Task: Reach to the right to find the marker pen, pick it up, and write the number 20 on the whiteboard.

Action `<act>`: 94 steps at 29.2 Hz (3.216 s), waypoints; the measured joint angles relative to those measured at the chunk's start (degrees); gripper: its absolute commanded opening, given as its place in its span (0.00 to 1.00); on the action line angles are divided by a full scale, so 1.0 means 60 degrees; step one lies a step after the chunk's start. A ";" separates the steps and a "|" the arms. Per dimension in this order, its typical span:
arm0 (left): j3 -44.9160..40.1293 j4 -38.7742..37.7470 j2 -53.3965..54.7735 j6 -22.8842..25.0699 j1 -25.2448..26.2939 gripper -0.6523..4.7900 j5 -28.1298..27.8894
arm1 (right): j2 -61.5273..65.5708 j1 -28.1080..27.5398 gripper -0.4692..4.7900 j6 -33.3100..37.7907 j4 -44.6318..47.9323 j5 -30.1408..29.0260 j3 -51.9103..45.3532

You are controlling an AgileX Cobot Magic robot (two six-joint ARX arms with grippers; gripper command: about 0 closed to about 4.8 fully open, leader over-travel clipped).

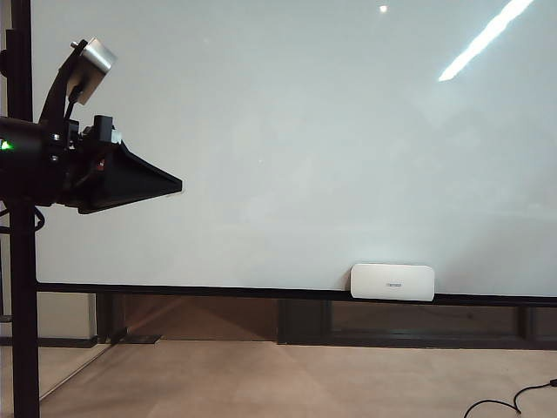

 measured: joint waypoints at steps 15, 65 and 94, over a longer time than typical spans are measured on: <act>0.0004 0.0000 0.0004 -0.0182 0.0000 0.11 -0.0004 | 0.1559 0.0011 0.20 -0.0004 -0.0867 -0.0583 0.2696; 0.0576 -0.1158 0.0051 0.0248 0.0000 0.11 0.1100 | 0.1577 0.0616 0.49 -0.0645 -0.0922 0.1111 0.3402; 0.0852 -0.1526 0.0051 0.0248 0.0000 0.11 0.1668 | 0.1581 0.1020 0.39 -0.0696 -0.1013 0.2167 0.3406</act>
